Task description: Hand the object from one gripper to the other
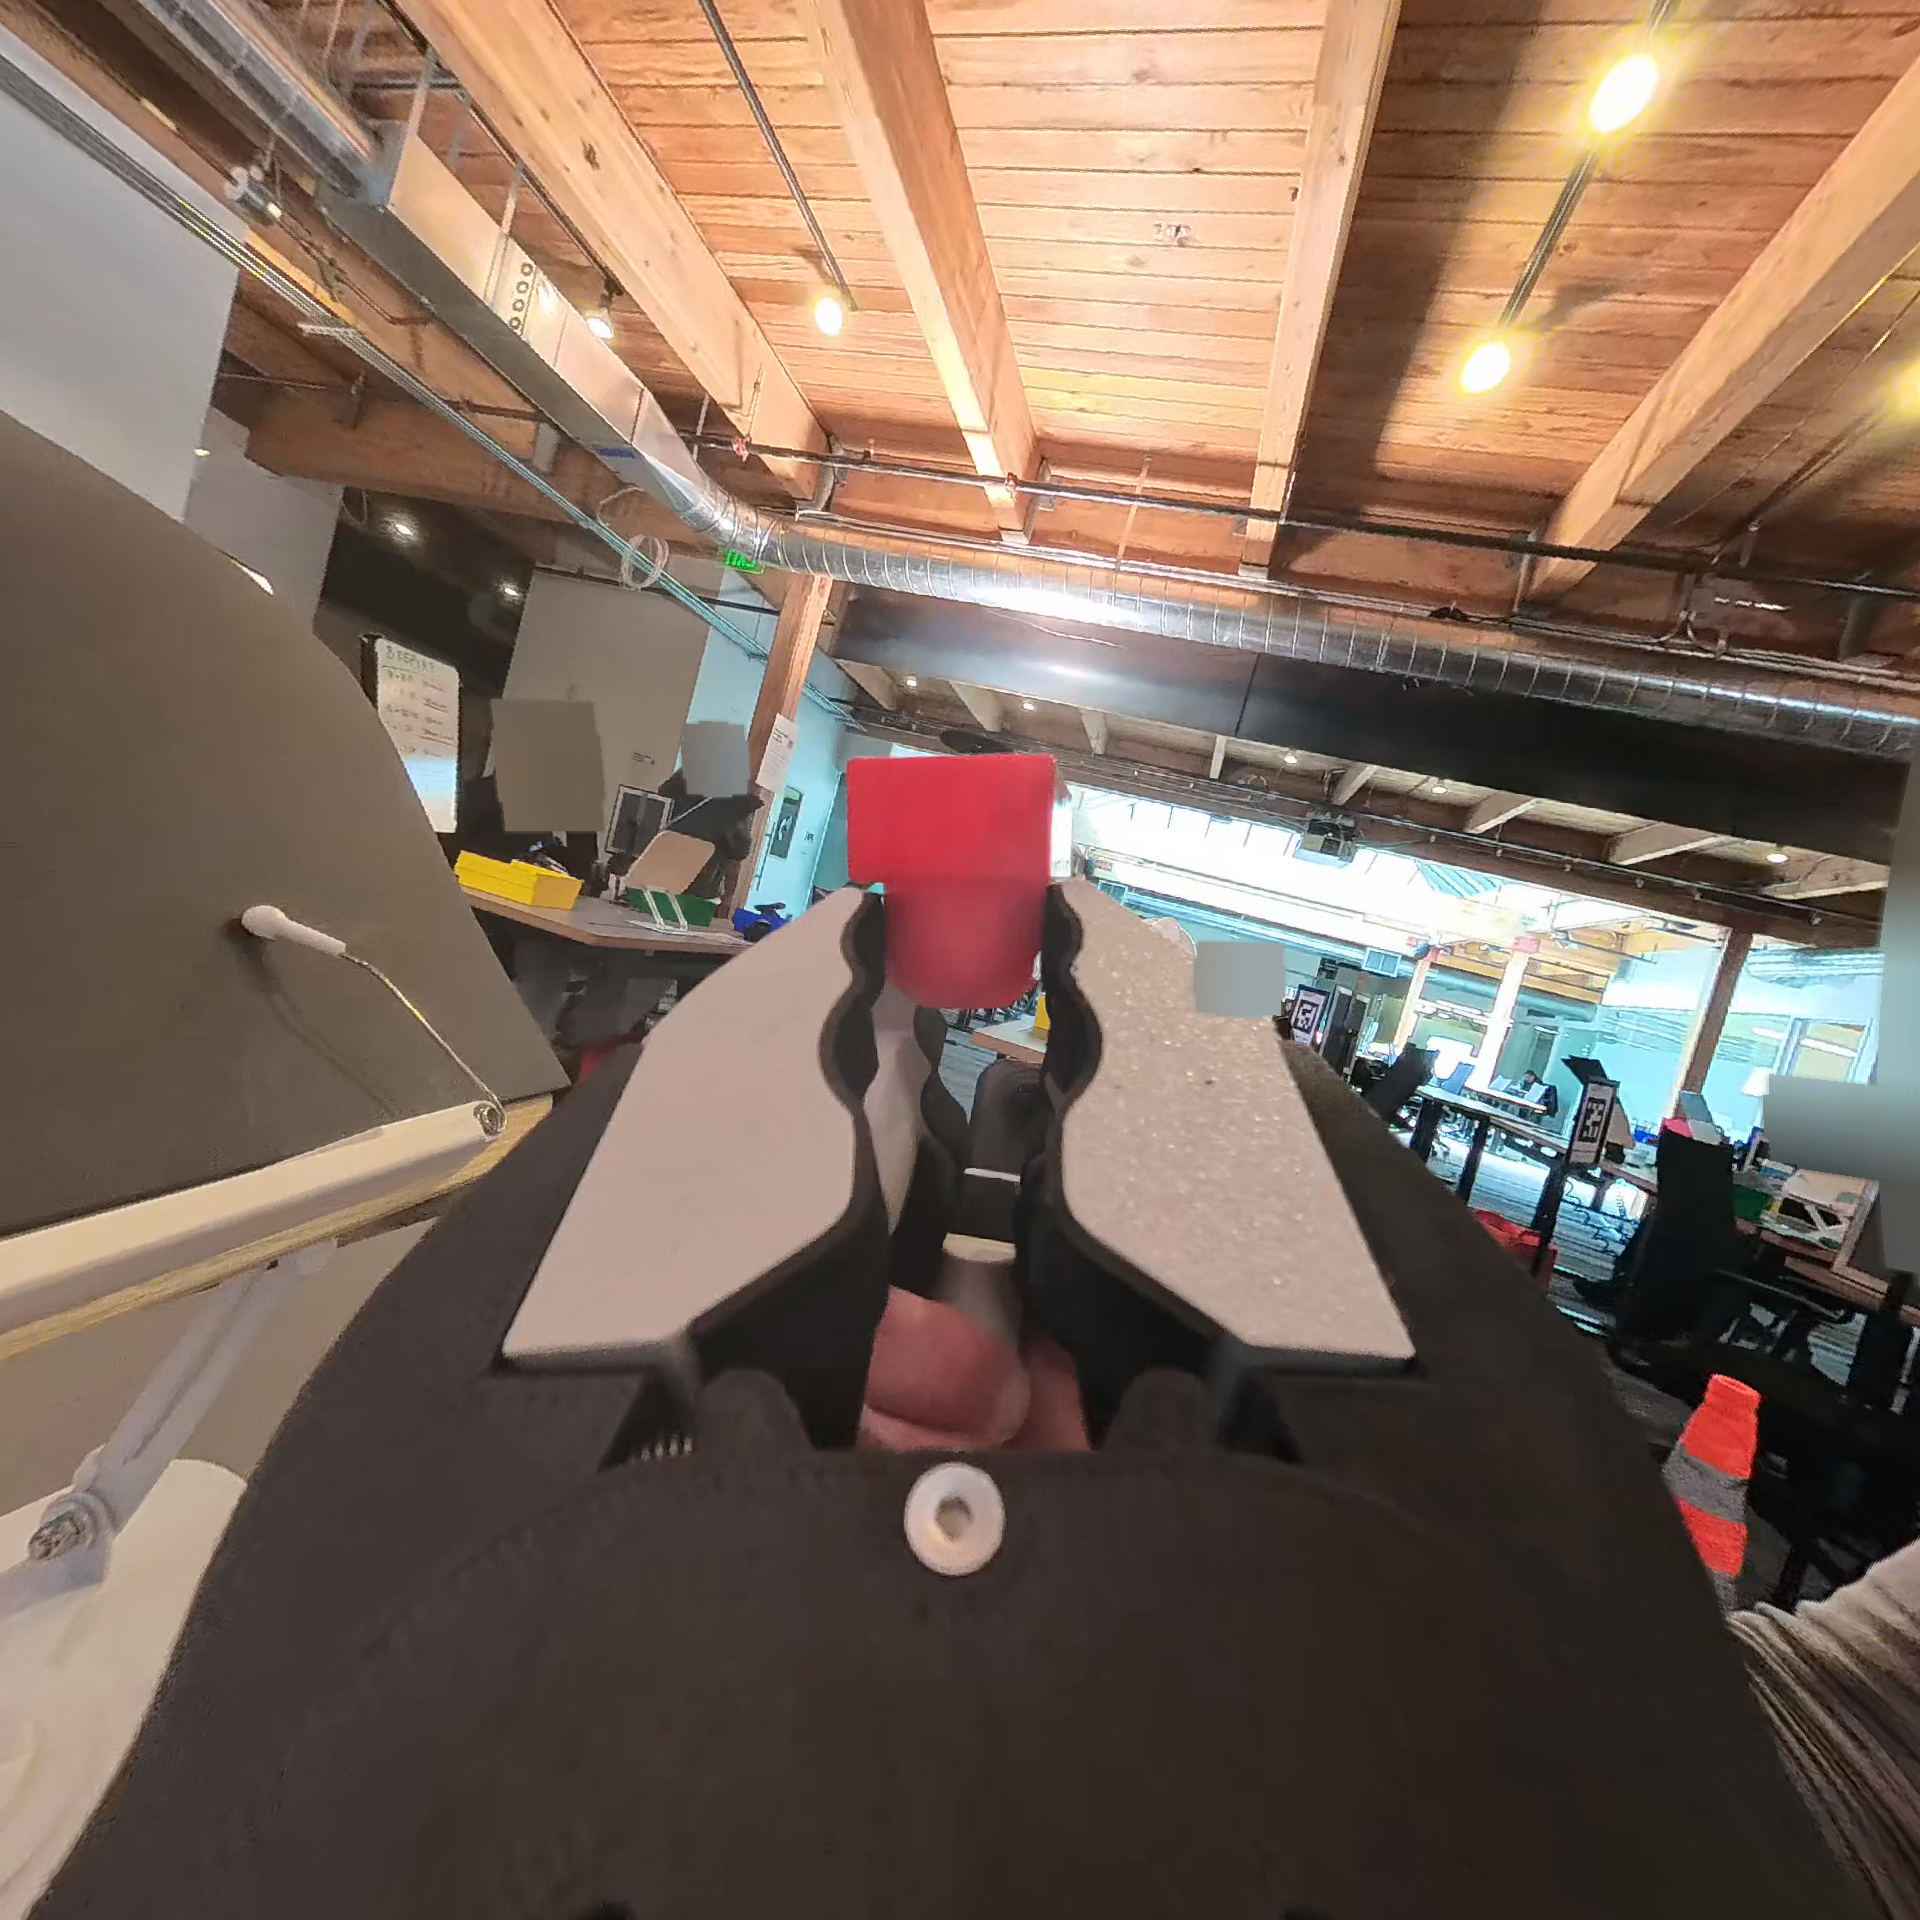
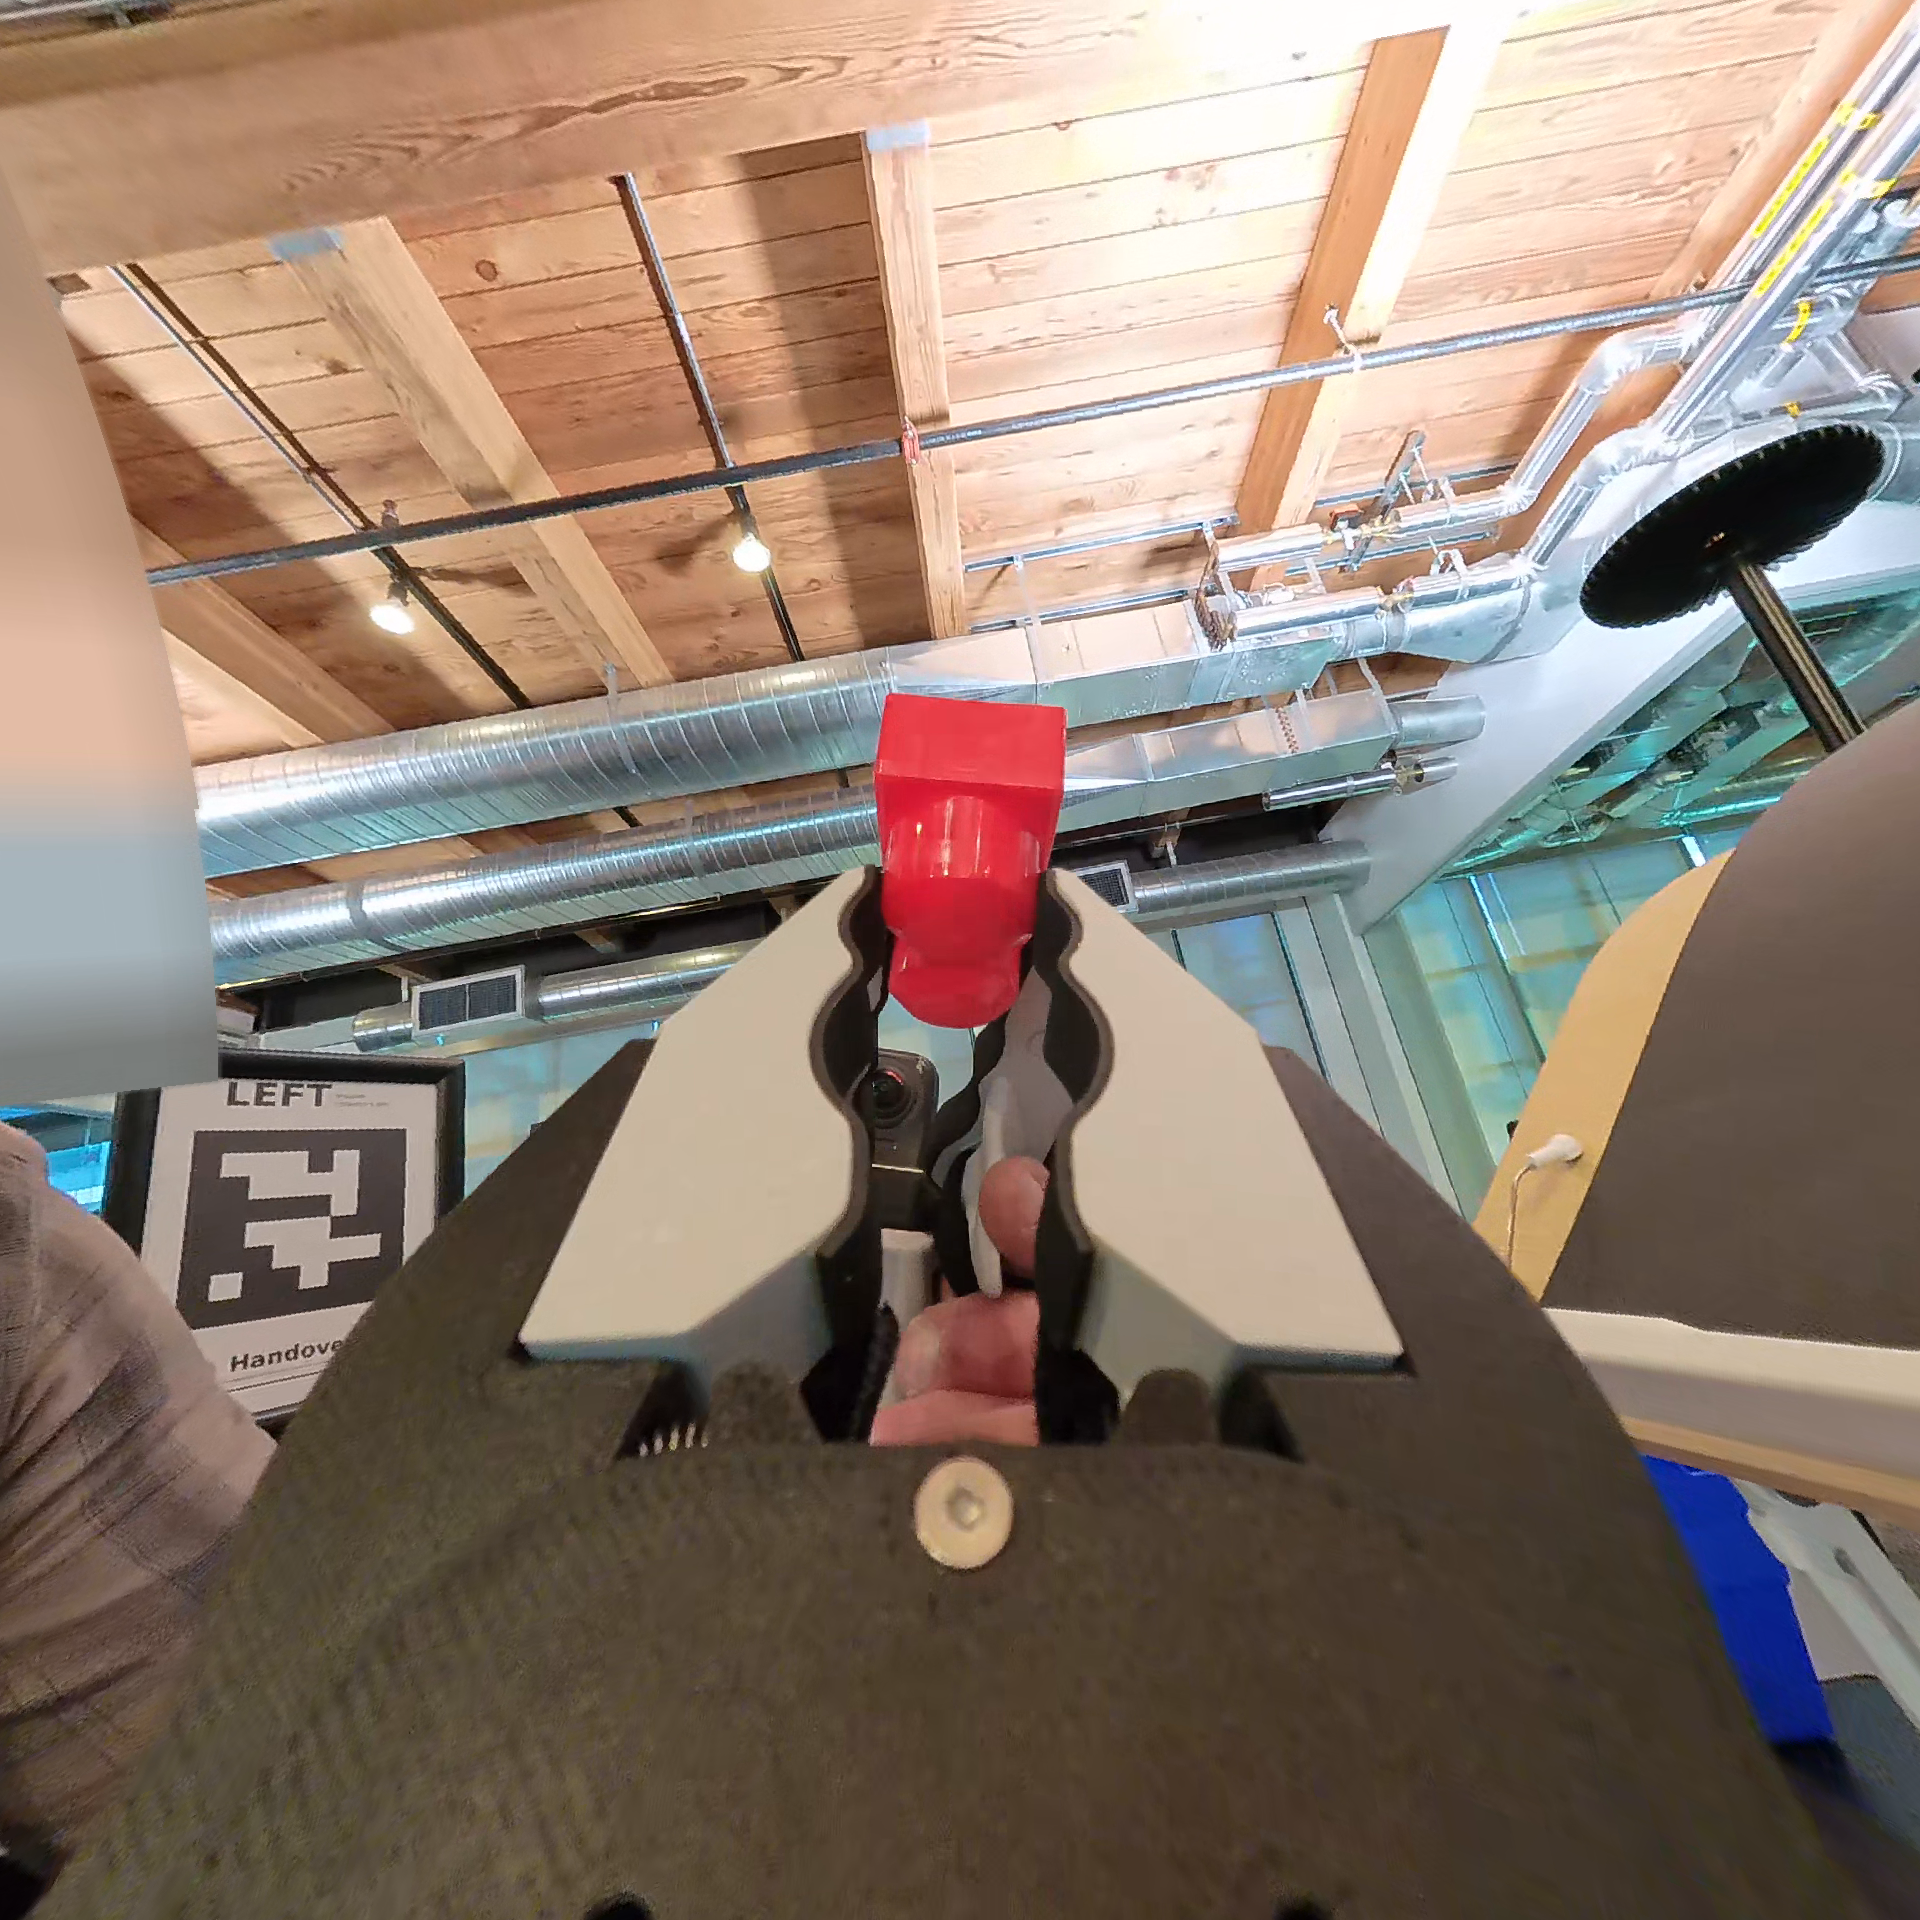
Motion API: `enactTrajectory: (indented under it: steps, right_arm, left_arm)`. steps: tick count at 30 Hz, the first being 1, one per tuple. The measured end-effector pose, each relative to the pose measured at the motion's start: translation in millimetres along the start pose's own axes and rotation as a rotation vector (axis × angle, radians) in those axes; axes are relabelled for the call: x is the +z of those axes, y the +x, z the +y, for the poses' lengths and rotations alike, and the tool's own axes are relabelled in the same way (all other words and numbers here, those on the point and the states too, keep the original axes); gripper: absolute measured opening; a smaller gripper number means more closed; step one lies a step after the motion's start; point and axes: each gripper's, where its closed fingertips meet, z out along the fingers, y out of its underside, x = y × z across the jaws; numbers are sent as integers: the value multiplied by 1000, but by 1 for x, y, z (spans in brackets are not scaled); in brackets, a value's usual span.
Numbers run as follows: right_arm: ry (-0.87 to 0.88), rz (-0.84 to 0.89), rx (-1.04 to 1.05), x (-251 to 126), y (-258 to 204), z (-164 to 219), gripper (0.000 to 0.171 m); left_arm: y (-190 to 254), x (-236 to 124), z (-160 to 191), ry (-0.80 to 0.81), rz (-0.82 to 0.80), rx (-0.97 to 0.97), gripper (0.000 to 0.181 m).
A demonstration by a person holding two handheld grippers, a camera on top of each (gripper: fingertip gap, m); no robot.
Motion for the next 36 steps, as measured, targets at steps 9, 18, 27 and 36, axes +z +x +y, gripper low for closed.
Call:
enactTrajectory:
  steps: [9, 18, 27, 36]
  right_arm:
    - [-238, 23, -159, -13, 10, 5, 39]
    - [-543, -10, -319, -41, 5, -2, 42]
    - [-859, -125, -377, -58, -12, 44, 41]
    - [-800, -118, -349, -53, -11, 37, 33]
  left_arm:
    - [-11, -3, -1, -239, -43, 187, 28]
    - [-7, -23, 26, -649, -11, 465, 28]
    - [8, -37, 57, -862, 65, 547, 29]
    - [7, -30, 52, -807, 46, 570, 29]
